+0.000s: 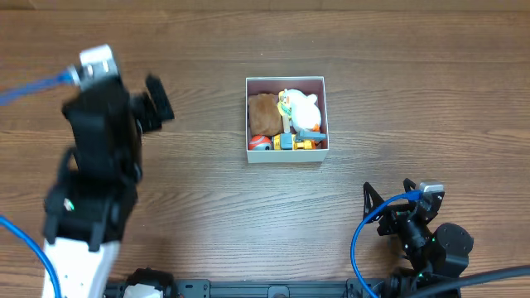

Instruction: Pack container

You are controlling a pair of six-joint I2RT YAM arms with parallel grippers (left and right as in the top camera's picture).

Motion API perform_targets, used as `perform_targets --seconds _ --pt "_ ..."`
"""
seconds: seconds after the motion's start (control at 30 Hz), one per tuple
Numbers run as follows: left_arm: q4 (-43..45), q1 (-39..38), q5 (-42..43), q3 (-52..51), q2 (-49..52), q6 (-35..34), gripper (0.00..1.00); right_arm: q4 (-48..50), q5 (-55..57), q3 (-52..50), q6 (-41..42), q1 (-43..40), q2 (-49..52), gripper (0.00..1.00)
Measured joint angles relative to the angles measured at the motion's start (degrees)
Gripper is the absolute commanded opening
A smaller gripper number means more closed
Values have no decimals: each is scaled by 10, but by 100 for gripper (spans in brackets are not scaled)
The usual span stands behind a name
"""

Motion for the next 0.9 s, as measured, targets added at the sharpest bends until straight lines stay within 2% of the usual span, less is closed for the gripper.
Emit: perform_targets --seconds 0.1,0.23,0.37,0.53,0.73,0.9 --pt "67 11 10 -163 -93 0 100 1 0 0 0 0 0 100" --pt "157 16 20 -327 -211 -7 100 0 0 0 0 0 0 100" --pt "211 17 28 -447 -297 -16 100 1 1 0 0 0 0 100" --pt "236 25 33 -519 -388 -21 100 1 0 0 0 0 0 100" --pt "240 80 57 -571 -489 -26 100 0 0 -1 0 0 0 100" --pt "245 85 76 -612 -539 -33 100 0 0 -1 0 0 0 100"
